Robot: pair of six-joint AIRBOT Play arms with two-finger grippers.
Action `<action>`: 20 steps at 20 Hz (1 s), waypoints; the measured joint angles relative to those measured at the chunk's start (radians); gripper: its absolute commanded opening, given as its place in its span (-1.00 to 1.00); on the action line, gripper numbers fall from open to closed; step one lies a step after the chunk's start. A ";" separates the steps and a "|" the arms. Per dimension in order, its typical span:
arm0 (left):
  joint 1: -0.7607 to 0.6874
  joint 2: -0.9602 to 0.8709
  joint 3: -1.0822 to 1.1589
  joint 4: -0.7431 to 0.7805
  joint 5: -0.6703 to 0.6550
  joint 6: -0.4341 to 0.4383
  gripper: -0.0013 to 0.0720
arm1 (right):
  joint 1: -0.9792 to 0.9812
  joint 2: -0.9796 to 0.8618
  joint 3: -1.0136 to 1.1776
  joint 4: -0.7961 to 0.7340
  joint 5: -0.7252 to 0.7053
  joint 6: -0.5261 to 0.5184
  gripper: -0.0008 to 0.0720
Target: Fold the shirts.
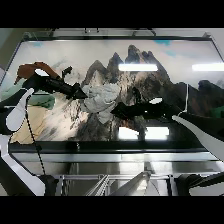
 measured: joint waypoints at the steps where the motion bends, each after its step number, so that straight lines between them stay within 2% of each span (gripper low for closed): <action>1: 0.000 0.000 0.000 -0.020 -0.002 0.006 -0.90 | 0.004 -0.011 0.000 0.007 0.002 0.004 -0.08; 5: -0.003 0.000 0.000 -0.091 -0.009 0.029 -0.90 | 0.031 -0.035 0.003 0.071 0.004 -0.021 -0.09; 6: -0.004 0.000 0.000 -0.102 -0.011 0.029 -0.90 | 0.037 -0.039 0.005 0.082 -0.002 -0.028 -0.18; 8: -0.006 0.000 0.000 -0.112 -0.017 0.033 -0.90 | 0.045 -0.044 0.010 0.106 -0.012 -0.039 -0.87; 9: -0.007 0.000 0.000 -0.116 -0.017 0.036 -0.90 | 0.048 -0.047 0.014 0.116 -0.018 -0.039 -0.93; 15: 0.002 0.014 -0.001 -0.192 -0.061 0.035 -0.92 | 0.046 -0.019 0.047 0.131 0.012 -0.070 -0.94; 20: 0.068 0.151 -0.001 -0.296 -0.116 0.020 -0.92 | -0.076 0.200 0.053 -0.108 0.129 -0.002 -0.94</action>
